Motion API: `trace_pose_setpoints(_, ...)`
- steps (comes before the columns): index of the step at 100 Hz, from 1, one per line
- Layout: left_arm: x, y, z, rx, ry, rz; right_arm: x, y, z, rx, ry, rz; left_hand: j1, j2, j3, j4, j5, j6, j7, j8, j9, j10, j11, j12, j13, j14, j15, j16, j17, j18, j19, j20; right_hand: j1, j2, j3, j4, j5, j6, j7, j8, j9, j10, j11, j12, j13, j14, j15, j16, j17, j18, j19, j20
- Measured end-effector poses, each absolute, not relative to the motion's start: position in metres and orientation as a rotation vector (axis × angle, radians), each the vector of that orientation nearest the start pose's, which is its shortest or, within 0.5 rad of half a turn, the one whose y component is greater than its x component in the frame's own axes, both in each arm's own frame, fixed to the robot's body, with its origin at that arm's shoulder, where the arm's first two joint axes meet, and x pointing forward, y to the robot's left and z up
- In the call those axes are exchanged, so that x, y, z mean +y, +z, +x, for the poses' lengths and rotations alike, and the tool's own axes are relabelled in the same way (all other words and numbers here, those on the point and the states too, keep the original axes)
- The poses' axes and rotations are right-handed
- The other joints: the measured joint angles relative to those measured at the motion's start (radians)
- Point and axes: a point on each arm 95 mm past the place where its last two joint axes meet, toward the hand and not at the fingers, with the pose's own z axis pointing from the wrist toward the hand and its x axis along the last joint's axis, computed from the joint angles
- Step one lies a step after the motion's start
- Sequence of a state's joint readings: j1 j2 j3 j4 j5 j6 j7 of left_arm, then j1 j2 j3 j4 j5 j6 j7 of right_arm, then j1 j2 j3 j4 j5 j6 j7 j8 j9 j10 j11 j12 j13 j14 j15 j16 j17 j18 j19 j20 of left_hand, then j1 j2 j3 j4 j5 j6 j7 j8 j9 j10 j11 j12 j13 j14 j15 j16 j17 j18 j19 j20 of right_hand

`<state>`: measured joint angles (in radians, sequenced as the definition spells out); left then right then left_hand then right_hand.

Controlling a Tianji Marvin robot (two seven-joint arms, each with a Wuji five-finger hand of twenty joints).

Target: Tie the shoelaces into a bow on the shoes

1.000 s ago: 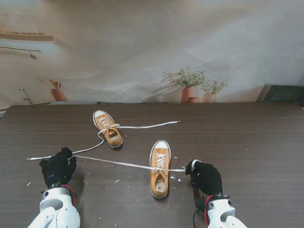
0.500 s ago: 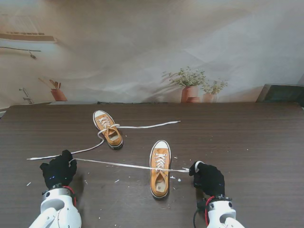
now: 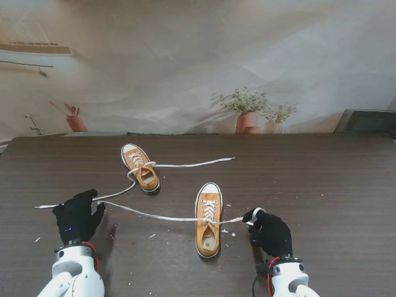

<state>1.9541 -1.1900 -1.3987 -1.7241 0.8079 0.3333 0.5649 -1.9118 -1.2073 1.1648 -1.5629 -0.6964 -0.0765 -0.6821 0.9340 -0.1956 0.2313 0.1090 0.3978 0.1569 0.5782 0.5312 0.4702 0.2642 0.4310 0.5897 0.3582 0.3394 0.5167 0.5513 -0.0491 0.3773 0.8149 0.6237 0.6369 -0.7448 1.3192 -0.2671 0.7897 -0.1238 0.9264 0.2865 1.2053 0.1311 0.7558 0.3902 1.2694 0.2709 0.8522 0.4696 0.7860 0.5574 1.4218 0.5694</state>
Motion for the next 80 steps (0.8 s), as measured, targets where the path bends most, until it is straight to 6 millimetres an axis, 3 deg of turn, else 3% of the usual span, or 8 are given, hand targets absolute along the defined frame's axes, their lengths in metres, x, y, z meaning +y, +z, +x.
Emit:
trace_pose_setpoints(13, 0.071, -0.350, 0.293, 0.758, -1.296, -1.387, 0.019, -0.398, 0.268, 0.836, 1.816, 1.527, -0.037, 0.022, -0.084, -0.001, 0.000, 0.000, -0.258, -0.169, -0.100, 0.000, -0.109, -0.104, -0.091, -0.002, -0.125, -0.042, -0.031, -0.001, -0.165, -0.015, -0.023, 0.018, 0.000, 0.000, -0.050, -0.013, -0.096, -0.039, -0.028, 0.000, 0.010, 0.000, -0.016, 0.000, -0.037, 0.000, -0.043, -0.008, -0.011, 0.005)
trace_pose_setpoints(25, 0.074, -0.346, 0.289, 0.757, -1.305, -1.393, 0.018, -0.396, 0.268, 0.845, 1.815, 1.539, -0.076, 0.045, -0.134, 0.000, -0.017, 0.000, -0.396, -0.242, -0.183, -0.011, -0.200, -0.177, -0.151, -0.014, -0.241, -0.078, -0.034, -0.002, -0.362, -0.015, -0.029, 0.018, 0.000, 0.000, -0.149, -0.045, -0.188, -0.021, -0.071, 0.006, 0.010, 0.000, -0.030, 0.001, -0.058, 0.000, -0.070, -0.012, -0.022, 0.017)
trace_pose_setpoints(37, 0.076, -0.345, 0.285, 0.784, -1.294, -1.413, 0.019, -0.396, 0.267, 0.870, 1.795, 1.557, -0.108, 0.046, -0.181, 0.003, -0.042, -0.001, -0.439, -0.267, -0.236, -0.022, -0.278, -0.220, -0.196, -0.030, -0.338, -0.097, -0.018, -0.002, -0.560, 0.042, -0.060, 0.023, 0.000, 0.010, -0.266, -0.084, -0.215, -0.021, -0.089, 0.008, 0.011, 0.000, -0.043, 0.002, -0.066, -0.005, -0.090, -0.021, -0.032, 0.018)
trace_pose_setpoints(57, 0.077, -0.346, 0.282, 0.779, -1.334, -1.399, 0.016, -0.396, 0.267, 0.946, 1.670, 1.592, -0.108, 0.047, -0.185, 0.003, -0.042, -0.001, -0.457, -0.272, -0.258, -0.023, -0.314, -0.231, -0.208, -0.040, -0.406, -0.106, -0.022, -0.002, -0.598, 0.080, -0.111, 0.052, 0.000, 0.062, -0.410, -0.083, -0.231, -0.020, -0.139, 0.012, 0.036, 0.002, -0.092, 0.015, -0.071, -0.005, -0.124, -0.032, -0.035, 0.034)
trace_pose_setpoints(62, 0.076, -0.346, 0.281, 0.780, -1.345, -1.403, 0.015, -0.394, 0.266, 0.997, 1.617, 1.552, -0.107, 0.057, -0.185, 0.003, -0.042, -0.001, -0.457, -0.272, -0.257, -0.023, -0.315, -0.231, -0.207, -0.040, -0.406, -0.106, -0.022, -0.003, -0.598, 0.081, -0.134, 0.071, -0.011, 0.092, -0.406, 0.008, -0.223, -0.020, -0.139, 0.025, 0.051, 0.012, -0.092, 0.024, -0.055, 0.002, -0.126, -0.032, -0.035, 0.043)
trace_pose_setpoints(71, 0.074, -0.346, 0.277, 0.792, -1.360, -1.410, 0.013, -0.388, 0.264, 1.131, 1.511, 1.412, -0.106, 0.057, -0.185, 0.003, -0.038, -0.001, -0.456, -0.272, -0.232, -0.023, -0.326, -0.232, -0.204, -0.040, -0.406, -0.106, -0.020, -0.003, -0.598, 0.082, -0.181, 0.096, -0.011, 0.141, -0.223, 0.120, -0.226, -0.021, -0.139, 0.031, 0.074, 0.036, -0.092, 0.027, -0.021, 0.004, -0.107, -0.032, -0.031, 0.057)
trace_pose_setpoints(76, 0.072, -0.346, 0.275, 0.803, -1.378, -1.411, 0.011, -0.384, 0.263, 1.183, 1.474, 1.368, -0.106, 0.057, -0.185, 0.003, -0.038, -0.001, -0.453, -0.272, -0.217, -0.023, -0.328, -0.232, -0.202, -0.040, -0.407, -0.106, -0.009, -0.003, -0.598, 0.082, -0.191, 0.089, -0.033, 0.138, -0.106, 0.134, -0.159, -0.034, -0.137, 0.031, 0.085, 0.048, -0.090, 0.027, 0.002, 0.005, -0.086, -0.032, -0.019, 0.065)
trace_pose_setpoints(80, 0.070, -0.345, 0.273, 0.813, -1.400, -1.410, 0.009, -0.381, 0.261, 1.199, 1.471, 1.364, -0.106, 0.057, -0.185, 0.003, -0.012, 0.000, -0.449, -0.273, -0.199, -0.023, -0.329, -0.232, -0.180, -0.039, -0.408, -0.106, -0.007, -0.003, -0.598, 0.083, -0.192, 0.069, -0.039, 0.083, -0.036, 0.132, -0.046, -0.045, -0.121, 0.031, 0.086, 0.053, -0.076, 0.027, 0.025, 0.005, -0.062, -0.031, -0.005, 0.071)
